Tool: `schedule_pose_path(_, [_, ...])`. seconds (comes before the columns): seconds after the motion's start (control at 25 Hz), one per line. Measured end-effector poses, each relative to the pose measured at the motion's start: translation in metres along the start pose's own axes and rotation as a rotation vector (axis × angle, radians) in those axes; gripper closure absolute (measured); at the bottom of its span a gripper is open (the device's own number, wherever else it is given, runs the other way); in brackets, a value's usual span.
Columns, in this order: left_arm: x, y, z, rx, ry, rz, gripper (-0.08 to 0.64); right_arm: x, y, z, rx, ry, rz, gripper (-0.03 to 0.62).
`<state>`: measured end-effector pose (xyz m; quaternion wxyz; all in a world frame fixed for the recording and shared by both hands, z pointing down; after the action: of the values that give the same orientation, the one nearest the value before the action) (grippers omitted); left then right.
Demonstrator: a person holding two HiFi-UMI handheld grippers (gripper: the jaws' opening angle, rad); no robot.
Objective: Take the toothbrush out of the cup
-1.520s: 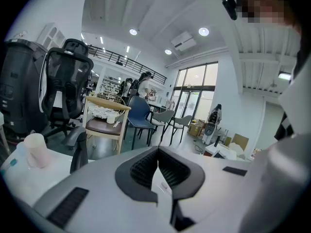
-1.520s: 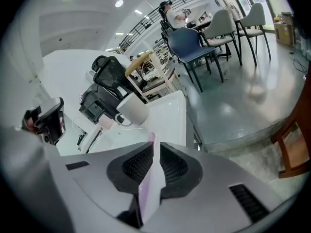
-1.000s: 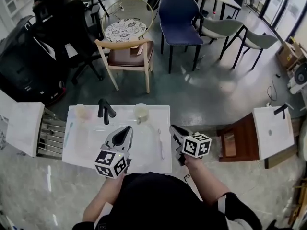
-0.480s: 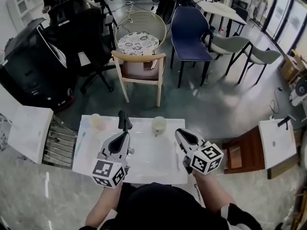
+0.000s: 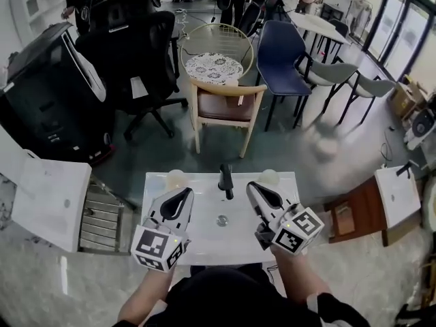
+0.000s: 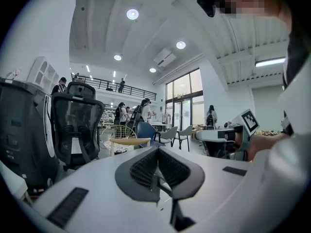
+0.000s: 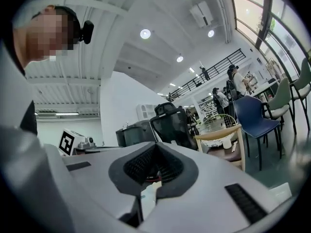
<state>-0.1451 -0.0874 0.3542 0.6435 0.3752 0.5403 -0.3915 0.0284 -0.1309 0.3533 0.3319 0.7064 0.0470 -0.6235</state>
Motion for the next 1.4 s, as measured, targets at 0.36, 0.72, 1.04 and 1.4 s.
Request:
schedule_pose_path(0.36, [0.011,-0.043,-0.006,0.026,0.035,0.018,0.545,0.017,-0.045,0.041,-0.027,0.025,-0.141,0.565])
schedule_pose_path(0.72, [0.027,-0.041,0.003,0.065,0.054,0.044,0.545,0.005,-0.041,0.043,-0.029,0.001,-0.139,0.565])
schedule_pose_path(1.04, [0.017,-0.039,0.006,0.082,0.02,0.015,0.545,0.011,-0.03,0.027,-0.074,0.008,-0.183,0.565])
schedule_pose_path(1.4, [0.017,-0.041,0.007,0.087,0.018,0.006,0.545,0.012,-0.025,0.018,-0.1,0.007,-0.182,0.565])
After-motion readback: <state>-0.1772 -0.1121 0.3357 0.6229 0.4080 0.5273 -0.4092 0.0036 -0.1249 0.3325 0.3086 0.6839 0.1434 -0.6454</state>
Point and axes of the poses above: the fingertips, and each gripper's own axes: z forward along the fingers, y to its right, x out of its top, the point moved 3 cm from there along -z, backward along the fingers, and after that the axes turned 6 degrees about z, right-handed, at the moved point
